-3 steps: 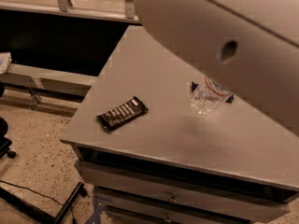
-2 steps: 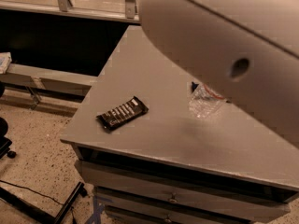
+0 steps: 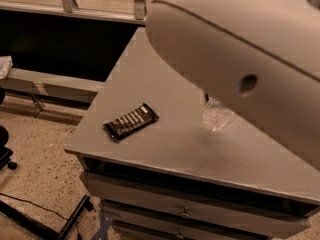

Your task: Place water bottle upright

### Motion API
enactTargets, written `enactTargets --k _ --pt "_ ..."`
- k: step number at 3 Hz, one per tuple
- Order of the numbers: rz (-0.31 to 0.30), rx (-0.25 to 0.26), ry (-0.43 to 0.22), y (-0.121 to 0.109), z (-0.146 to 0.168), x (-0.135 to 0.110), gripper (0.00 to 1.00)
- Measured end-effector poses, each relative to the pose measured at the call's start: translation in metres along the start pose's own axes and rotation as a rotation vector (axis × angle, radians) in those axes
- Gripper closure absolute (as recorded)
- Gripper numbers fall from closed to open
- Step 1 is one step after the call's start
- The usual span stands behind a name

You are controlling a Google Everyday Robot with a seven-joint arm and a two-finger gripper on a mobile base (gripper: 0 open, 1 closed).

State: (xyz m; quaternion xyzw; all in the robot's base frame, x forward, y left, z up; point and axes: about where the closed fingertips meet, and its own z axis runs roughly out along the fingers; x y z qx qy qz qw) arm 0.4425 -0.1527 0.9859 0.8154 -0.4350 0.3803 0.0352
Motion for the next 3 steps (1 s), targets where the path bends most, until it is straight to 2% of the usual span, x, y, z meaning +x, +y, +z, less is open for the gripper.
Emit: enactTargets --k 1,3 --pt "-0.041 -0.017 0.003 -0.002 0.008 -0.003 1.0" --pt "-0.114 -0.066 0.07 -0.003 0.03 -0.01 1.0"
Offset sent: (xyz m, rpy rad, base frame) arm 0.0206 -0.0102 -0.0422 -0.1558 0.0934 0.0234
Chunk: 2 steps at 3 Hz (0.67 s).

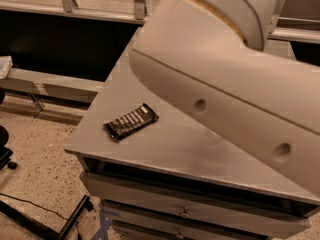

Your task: Place water bottle upright

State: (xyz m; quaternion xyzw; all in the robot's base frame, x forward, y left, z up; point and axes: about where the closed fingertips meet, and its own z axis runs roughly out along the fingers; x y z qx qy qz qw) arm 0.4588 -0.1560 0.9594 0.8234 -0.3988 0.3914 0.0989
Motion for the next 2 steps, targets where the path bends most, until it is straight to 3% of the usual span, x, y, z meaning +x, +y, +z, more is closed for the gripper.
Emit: enactTargets --k 1,2 --pt "-0.021 -0.024 0.024 -0.0005 0.0085 -0.0026 1.0" --pt "-0.029 -0.039 0.032 -0.0011 0.0132 -0.0036 0.81"
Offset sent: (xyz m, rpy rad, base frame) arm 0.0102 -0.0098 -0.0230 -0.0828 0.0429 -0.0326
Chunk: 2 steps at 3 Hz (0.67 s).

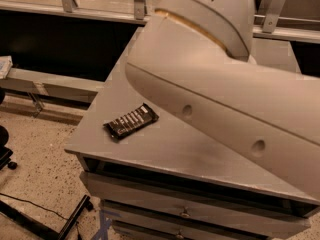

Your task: Place water bottle upright

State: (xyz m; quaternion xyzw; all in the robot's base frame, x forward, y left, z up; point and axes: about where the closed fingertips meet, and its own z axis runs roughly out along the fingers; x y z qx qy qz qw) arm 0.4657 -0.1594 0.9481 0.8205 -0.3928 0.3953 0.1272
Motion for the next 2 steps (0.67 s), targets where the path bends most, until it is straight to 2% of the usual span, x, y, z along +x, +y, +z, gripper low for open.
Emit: enactTargets --k 2 --pt "-0.004 -0.015 -0.007 -0.0007 0.0035 -0.001 0.35"
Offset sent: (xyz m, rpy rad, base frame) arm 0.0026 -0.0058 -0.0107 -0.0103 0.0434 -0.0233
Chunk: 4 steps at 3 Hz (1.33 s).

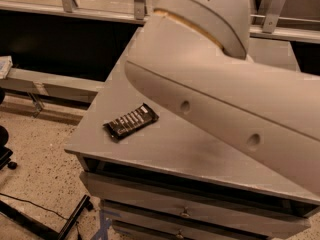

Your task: Place water bottle upright

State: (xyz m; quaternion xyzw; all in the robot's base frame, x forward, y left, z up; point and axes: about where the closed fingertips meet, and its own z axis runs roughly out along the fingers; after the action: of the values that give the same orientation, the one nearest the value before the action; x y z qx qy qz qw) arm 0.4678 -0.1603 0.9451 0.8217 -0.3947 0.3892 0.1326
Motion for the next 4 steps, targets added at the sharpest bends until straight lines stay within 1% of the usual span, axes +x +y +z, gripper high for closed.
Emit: enactTargets --k 1,2,4 --pt "-0.009 -0.011 -0.001 0.0 0.0016 -0.0011 0.12" --pt "-0.018 -0.026 -0.003 -0.0003 0.0053 -0.0031 0.0" --pt "-0.003 -0.017 -0.017 -0.0009 0.0023 -0.0014 0.0"
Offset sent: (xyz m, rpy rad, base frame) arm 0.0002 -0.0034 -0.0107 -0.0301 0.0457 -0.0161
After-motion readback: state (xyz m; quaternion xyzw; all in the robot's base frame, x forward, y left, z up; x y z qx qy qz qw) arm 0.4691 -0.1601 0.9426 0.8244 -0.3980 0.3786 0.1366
